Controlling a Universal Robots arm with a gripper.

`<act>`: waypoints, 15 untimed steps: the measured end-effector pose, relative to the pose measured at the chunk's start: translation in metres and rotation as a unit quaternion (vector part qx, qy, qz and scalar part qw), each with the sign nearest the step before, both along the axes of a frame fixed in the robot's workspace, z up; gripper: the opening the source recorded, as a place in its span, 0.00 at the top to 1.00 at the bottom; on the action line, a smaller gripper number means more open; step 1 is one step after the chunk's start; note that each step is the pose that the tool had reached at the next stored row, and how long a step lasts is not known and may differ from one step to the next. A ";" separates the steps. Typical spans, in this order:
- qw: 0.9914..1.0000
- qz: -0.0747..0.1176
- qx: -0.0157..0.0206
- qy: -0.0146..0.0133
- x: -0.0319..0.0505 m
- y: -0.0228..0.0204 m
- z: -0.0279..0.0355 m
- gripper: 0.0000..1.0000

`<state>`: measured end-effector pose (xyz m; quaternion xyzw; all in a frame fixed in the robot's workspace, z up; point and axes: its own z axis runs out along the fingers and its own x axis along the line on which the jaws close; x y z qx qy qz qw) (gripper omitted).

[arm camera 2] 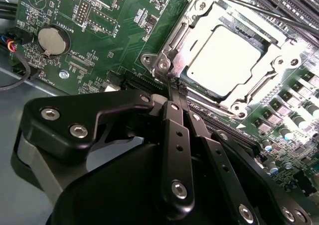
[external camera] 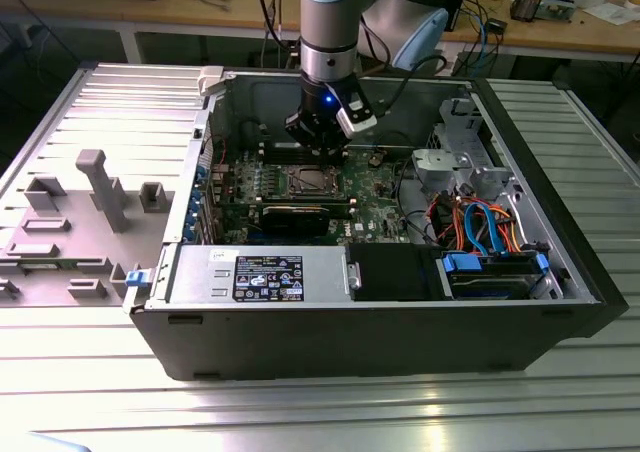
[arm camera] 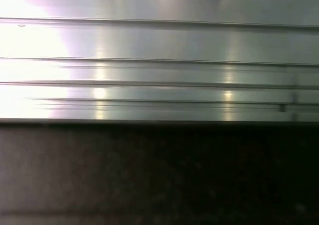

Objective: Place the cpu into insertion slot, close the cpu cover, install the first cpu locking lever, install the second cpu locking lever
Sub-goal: 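Install the first cpu locking lever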

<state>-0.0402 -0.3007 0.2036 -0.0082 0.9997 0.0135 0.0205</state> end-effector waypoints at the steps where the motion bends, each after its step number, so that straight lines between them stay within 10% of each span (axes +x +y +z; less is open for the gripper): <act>1: 1.000 0.000 0.000 0.000 0.0001 0.0000 -0.0006 0.89; 9: 1.000 0.000 0.011 0.000 0.0004 0.0006 -0.0018 0.89; 15: 1.000 0.000 0.010 0.000 0.0005 0.0006 0.0081 0.89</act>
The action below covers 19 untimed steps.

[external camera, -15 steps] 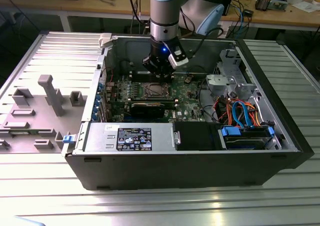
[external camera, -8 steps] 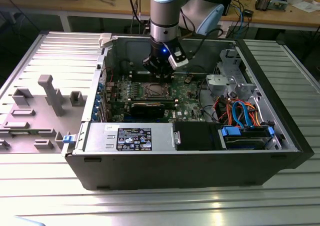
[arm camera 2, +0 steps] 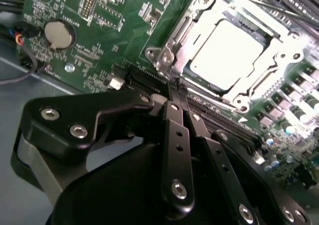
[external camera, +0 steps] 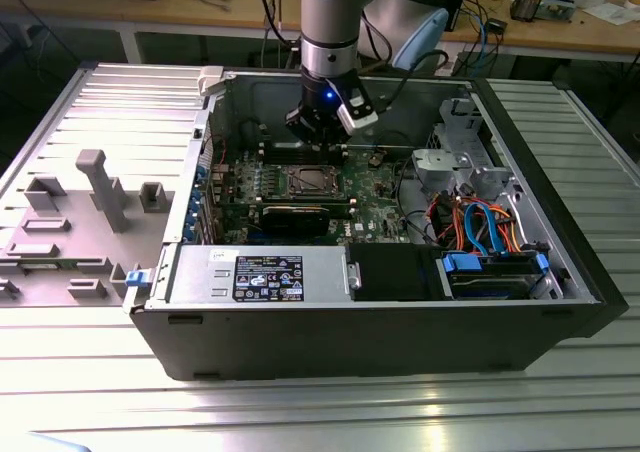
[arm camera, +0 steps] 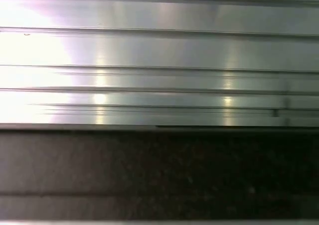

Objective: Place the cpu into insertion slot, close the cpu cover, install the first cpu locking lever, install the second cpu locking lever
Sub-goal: 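Install the first cpu locking lever, then install the second cpu locking lever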

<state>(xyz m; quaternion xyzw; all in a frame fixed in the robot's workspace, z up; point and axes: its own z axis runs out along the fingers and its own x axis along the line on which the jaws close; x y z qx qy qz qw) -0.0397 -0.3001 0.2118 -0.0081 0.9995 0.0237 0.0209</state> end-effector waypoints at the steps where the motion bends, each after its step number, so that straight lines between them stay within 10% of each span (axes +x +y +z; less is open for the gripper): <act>1: 1.000 0.000 -0.001 0.000 0.0000 -0.0002 0.0001 0.89; 4: 1.000 0.000 -0.001 0.000 -0.0001 -0.0079 0.0001 0.89; 19: 1.000 0.000 -0.001 0.000 -0.0001 -0.0130 0.0000 0.89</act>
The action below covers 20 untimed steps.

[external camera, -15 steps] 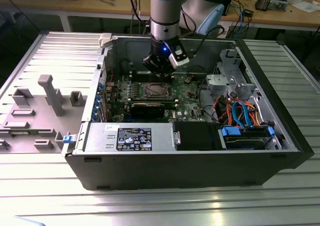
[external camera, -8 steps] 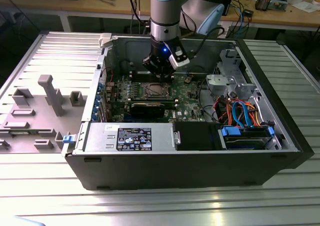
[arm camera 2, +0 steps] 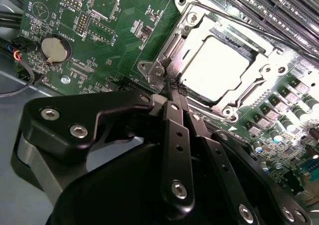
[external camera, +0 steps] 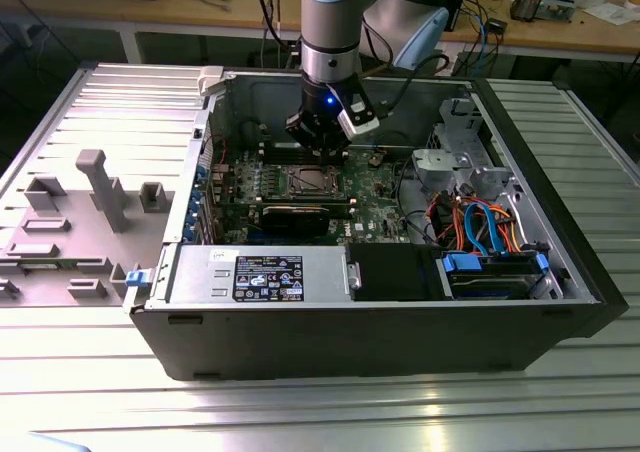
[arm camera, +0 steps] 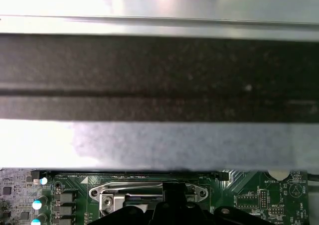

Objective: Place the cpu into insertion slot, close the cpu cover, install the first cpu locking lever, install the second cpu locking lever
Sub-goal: 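Install the second cpu locking lever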

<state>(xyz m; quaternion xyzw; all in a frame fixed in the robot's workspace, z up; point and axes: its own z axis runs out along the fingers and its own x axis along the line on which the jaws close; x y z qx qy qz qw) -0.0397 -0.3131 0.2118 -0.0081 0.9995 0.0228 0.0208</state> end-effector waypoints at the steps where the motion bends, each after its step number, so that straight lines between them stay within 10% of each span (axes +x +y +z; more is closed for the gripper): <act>1: 1.000 0.000 0.000 0.000 0.0000 -0.0001 0.0000 0.89; 15: 1.000 0.000 0.000 0.000 0.0000 -0.0121 -0.0001 0.89; 20: 1.000 0.000 0.000 0.000 0.0000 -0.0134 0.0108 0.89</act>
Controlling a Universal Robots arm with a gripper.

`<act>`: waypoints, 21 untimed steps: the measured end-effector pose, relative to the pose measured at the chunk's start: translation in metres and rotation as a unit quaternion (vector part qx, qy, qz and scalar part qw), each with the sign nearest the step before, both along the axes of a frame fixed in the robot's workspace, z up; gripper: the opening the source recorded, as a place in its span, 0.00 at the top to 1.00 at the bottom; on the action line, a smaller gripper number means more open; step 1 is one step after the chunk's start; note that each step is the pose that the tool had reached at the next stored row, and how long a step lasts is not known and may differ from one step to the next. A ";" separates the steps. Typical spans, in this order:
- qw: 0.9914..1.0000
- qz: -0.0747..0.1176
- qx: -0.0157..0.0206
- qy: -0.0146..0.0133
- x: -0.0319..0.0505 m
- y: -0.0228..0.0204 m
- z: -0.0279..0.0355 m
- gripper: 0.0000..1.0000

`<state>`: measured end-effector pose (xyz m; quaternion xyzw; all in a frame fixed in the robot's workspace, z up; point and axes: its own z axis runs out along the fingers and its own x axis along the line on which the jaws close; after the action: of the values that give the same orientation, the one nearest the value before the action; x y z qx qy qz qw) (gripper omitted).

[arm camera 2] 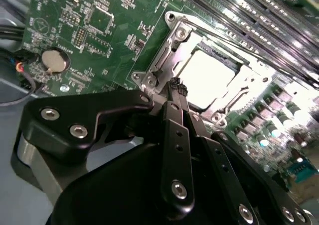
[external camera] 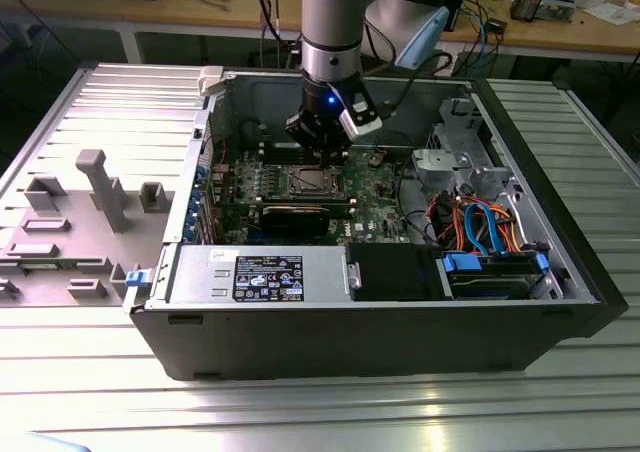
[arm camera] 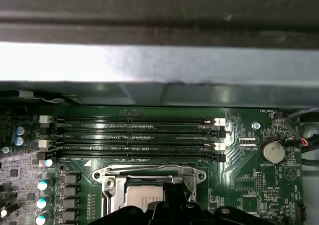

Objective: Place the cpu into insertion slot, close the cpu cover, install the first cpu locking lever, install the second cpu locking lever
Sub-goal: 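Install the second cpu locking lever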

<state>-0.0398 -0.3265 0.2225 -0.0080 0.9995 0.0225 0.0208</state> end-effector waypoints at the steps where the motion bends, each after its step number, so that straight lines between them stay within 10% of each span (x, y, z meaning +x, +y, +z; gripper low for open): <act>1: 1.000 0.000 0.000 0.000 0.0000 -0.0003 0.0059 0.89; 8: 1.000 0.000 -0.002 0.000 0.0000 -0.0105 0.0103 0.89; 21: 1.000 0.000 -0.002 0.000 0.0000 -0.0162 0.0103 0.89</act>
<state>-0.0397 -0.3427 0.2328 -0.0080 0.9995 0.0210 0.0207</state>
